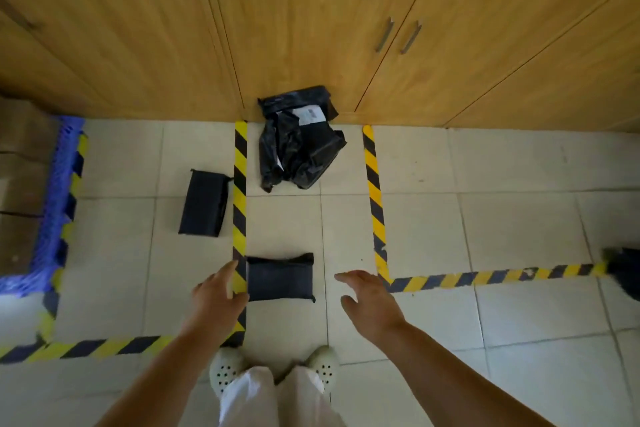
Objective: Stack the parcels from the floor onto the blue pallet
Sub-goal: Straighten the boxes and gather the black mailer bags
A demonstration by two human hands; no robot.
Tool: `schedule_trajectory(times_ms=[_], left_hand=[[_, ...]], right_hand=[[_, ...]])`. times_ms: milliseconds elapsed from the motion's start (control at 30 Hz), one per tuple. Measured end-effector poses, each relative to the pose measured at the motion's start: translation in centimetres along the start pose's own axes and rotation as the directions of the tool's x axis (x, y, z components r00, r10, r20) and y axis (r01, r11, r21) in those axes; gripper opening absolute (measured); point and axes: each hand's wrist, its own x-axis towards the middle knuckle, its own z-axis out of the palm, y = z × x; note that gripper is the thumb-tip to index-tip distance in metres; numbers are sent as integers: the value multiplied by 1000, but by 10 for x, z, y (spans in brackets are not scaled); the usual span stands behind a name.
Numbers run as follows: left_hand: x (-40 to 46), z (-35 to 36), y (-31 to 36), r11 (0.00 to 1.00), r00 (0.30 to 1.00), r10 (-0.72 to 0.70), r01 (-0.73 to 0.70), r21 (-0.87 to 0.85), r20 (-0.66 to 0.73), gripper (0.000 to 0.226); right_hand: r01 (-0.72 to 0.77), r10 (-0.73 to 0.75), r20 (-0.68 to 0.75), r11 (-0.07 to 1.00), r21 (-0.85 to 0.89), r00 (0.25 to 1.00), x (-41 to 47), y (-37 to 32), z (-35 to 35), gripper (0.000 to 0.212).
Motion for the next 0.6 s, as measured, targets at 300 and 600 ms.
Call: schedule_trajectory(times_ms=[300,600], left_hand=[[158,98,-72,992,994,-35,22,124,104,63],[277,181,-138,994,978,-89,76,78,188,77]], right_hand=[[-167,170,75,985,-44,983,159,39,136,47],[-296,312,99,944,-146,945,272,97,237,38]])
